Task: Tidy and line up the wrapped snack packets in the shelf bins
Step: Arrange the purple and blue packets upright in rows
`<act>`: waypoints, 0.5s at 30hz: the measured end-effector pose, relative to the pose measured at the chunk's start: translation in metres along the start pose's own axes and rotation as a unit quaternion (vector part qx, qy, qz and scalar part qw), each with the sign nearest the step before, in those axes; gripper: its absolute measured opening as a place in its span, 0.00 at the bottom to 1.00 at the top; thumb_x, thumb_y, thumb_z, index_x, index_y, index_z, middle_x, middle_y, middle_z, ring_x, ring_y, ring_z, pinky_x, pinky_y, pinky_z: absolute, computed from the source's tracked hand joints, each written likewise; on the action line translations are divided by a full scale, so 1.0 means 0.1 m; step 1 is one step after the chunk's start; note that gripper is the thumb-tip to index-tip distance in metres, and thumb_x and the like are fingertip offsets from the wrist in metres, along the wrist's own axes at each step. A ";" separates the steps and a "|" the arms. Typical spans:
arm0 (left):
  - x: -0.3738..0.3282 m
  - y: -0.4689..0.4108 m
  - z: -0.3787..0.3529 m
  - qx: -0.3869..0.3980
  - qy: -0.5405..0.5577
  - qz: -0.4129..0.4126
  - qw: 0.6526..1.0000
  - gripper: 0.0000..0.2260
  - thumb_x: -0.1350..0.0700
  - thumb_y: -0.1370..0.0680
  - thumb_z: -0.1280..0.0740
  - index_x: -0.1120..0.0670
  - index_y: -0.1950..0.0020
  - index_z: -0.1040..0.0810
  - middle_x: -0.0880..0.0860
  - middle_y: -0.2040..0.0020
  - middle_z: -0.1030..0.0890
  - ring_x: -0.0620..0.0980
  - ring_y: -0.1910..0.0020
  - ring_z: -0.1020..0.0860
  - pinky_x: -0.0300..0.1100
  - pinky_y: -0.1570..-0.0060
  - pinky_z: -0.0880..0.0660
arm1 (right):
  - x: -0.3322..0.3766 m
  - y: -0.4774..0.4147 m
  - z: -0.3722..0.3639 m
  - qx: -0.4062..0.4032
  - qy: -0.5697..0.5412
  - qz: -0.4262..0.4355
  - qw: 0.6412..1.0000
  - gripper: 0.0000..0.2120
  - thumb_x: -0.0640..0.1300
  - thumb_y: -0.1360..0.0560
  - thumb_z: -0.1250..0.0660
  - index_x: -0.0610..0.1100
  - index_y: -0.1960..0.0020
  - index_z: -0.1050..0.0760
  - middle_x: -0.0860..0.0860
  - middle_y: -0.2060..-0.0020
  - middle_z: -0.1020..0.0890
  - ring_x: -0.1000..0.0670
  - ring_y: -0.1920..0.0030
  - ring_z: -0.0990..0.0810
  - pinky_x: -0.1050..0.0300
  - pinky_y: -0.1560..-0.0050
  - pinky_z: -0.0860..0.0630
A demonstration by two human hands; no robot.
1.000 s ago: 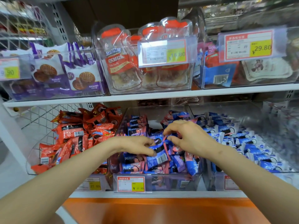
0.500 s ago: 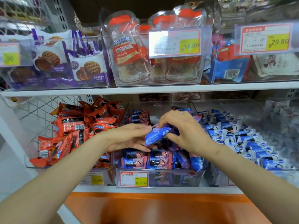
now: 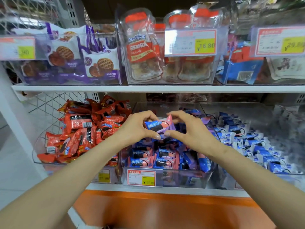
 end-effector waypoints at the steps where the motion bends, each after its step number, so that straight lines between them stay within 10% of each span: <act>1: -0.01 0.01 0.00 0.006 -0.006 -0.008 1.000 0.16 0.59 0.37 0.21 0.46 0.56 0.24 0.46 0.62 0.19 0.42 0.64 0.22 0.37 0.59 0.25 | 0.00 -0.01 -0.01 -0.008 0.003 -0.003 1.000 0.22 0.55 0.30 0.29 0.52 0.39 0.29 0.51 0.48 0.20 0.52 0.45 0.24 0.54 0.45 0.27; 9: -0.08 0.00 0.30 -0.004 -0.331 -0.021 0.943 0.16 0.45 0.30 0.27 0.49 0.46 0.22 0.44 0.59 0.23 0.45 0.58 0.25 0.41 0.62 0.36 | 0.05 -0.06 -0.01 -0.055 0.025 0.029 0.998 0.12 0.45 0.27 0.30 0.48 0.45 0.26 0.54 0.59 0.18 0.51 0.51 0.22 0.52 0.49 0.27; 15: 0.23 -0.11 0.08 0.160 -0.486 -0.025 0.859 0.19 0.44 0.28 0.30 0.49 0.40 0.27 0.52 0.51 0.21 0.55 0.48 0.24 0.42 0.60 0.37 | -0.08 -0.09 0.18 -0.096 0.015 0.000 0.995 0.07 0.39 0.25 0.34 0.46 0.49 0.22 0.53 0.59 0.19 0.52 0.54 0.21 0.54 0.48 0.25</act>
Point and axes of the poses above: each hand's wrist, its own y-axis away from the middle knuckle, its own z-axis out of the back of the hand, x = y × z, the point moved 3 cm from there along -y, towards the middle knuckle
